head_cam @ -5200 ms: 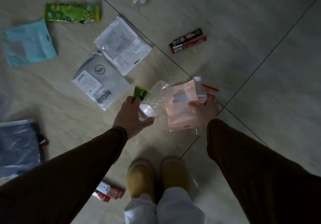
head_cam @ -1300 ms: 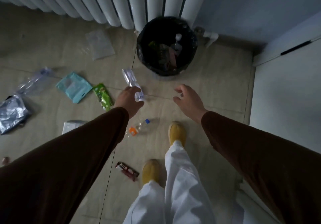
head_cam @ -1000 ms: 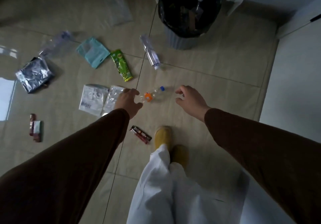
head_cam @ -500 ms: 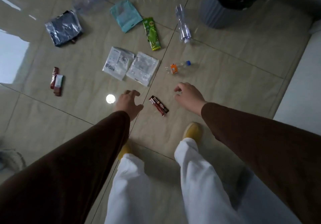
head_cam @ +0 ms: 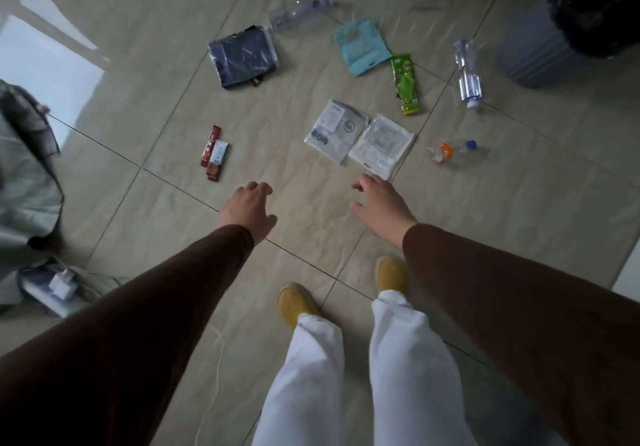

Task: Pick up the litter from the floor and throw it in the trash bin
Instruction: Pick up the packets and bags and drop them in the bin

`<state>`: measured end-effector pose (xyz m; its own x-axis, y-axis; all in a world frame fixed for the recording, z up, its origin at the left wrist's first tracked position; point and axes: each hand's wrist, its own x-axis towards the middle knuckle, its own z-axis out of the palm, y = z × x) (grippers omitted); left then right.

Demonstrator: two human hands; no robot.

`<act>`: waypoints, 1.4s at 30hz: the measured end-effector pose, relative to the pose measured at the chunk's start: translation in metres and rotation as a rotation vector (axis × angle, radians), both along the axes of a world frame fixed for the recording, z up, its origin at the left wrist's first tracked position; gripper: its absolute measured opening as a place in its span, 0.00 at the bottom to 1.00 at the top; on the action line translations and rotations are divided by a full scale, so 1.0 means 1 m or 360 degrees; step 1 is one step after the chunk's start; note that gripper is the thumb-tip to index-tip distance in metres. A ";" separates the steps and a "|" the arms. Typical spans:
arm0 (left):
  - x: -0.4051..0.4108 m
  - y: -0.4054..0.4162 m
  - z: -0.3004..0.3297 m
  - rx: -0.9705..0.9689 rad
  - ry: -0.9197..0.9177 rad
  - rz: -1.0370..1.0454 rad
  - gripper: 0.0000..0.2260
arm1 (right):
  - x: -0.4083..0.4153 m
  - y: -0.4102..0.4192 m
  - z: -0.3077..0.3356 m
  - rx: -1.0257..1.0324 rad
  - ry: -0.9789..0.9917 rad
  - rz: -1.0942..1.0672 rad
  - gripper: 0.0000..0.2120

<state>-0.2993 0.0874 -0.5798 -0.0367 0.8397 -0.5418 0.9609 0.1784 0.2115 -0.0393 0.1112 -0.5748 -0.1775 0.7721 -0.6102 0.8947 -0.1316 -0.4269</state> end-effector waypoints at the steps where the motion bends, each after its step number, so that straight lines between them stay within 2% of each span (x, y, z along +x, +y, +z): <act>1: -0.015 0.005 0.000 0.0003 -0.0009 0.0049 0.23 | -0.016 0.004 0.000 0.0008 0.0011 0.0033 0.17; 6: -0.055 0.038 -0.012 0.0001 -0.0096 0.0126 0.19 | -0.063 0.032 -0.011 0.0014 -0.0025 0.0086 0.17; 14: -0.109 0.115 -0.043 -0.0120 -0.0070 0.0079 0.20 | -0.108 0.113 -0.043 -0.0044 -0.0081 0.0037 0.17; 24: -0.194 0.175 -0.102 -0.0263 -0.0050 0.0275 0.22 | -0.186 0.185 -0.100 -0.0135 -0.0123 0.0090 0.16; 29: -0.232 0.190 -0.162 -0.0304 0.0025 0.0283 0.27 | -0.214 0.211 -0.158 -0.0171 -0.0144 0.0076 0.16; 36: -0.263 0.195 -0.281 -0.0446 0.0097 0.0371 0.34 | -0.214 0.207 -0.266 -0.0253 -0.0171 -0.0266 0.17; 39: -0.268 0.196 -0.330 -0.0495 0.0147 0.0397 0.39 | -0.205 0.205 -0.310 -0.0180 -0.0193 -0.0314 0.16; 42: -0.265 0.196 -0.370 -0.0495 0.0184 0.0330 0.39 | -0.195 0.205 -0.344 -0.0091 -0.0206 -0.0440 0.15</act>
